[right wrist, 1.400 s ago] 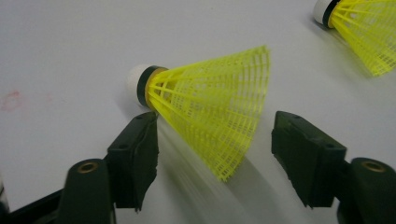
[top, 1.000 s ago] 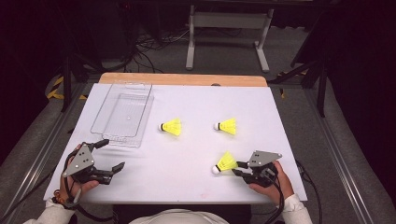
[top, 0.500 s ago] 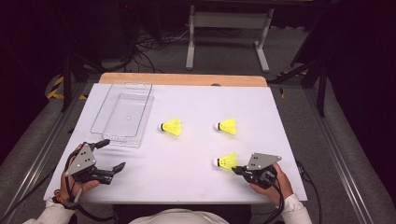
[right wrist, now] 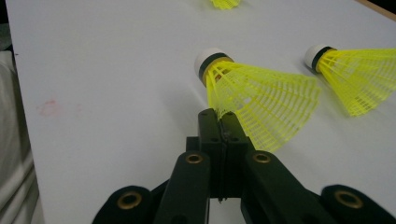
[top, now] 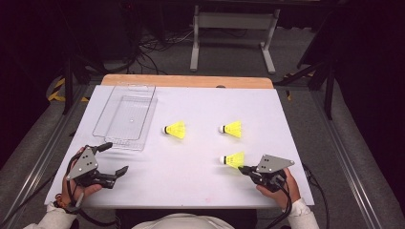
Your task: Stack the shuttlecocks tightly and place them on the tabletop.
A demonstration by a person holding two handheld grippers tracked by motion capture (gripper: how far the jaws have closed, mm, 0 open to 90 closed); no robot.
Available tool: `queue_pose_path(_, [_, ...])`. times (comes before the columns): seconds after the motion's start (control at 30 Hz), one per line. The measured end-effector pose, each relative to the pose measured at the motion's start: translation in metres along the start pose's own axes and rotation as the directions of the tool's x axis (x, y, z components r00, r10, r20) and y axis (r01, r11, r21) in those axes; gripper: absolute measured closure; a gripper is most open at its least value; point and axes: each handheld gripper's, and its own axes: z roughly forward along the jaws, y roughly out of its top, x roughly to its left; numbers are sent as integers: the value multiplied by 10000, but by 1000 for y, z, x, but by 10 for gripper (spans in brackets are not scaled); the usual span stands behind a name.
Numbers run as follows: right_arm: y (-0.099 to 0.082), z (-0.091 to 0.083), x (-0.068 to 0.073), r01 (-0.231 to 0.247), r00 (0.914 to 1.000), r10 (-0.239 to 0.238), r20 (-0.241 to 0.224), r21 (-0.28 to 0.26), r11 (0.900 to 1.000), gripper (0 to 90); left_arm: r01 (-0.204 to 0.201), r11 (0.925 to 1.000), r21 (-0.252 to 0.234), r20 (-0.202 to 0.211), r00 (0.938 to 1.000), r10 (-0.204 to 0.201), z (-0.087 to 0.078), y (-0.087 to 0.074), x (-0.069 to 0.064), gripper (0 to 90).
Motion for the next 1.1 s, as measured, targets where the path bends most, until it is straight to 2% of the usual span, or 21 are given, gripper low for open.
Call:
queue_pose_path(0.17, [1,-2,-1,-157,9996,166,210,-393,9991,900,-22,10000,-30,15,10000,22,1,0,0,60])
queue_pose_path(0.53, [3,-7,-2,-273,9972,335,674,-909,9955,900,8,10000,-51,60,10000,-8,0,0,0,59])
queue_pose_path(1.1, [7,-9,-3,-323,9907,509,1259,-1457,9888,900,2,10000,-51,95,10000,-1,0,0,0,56])
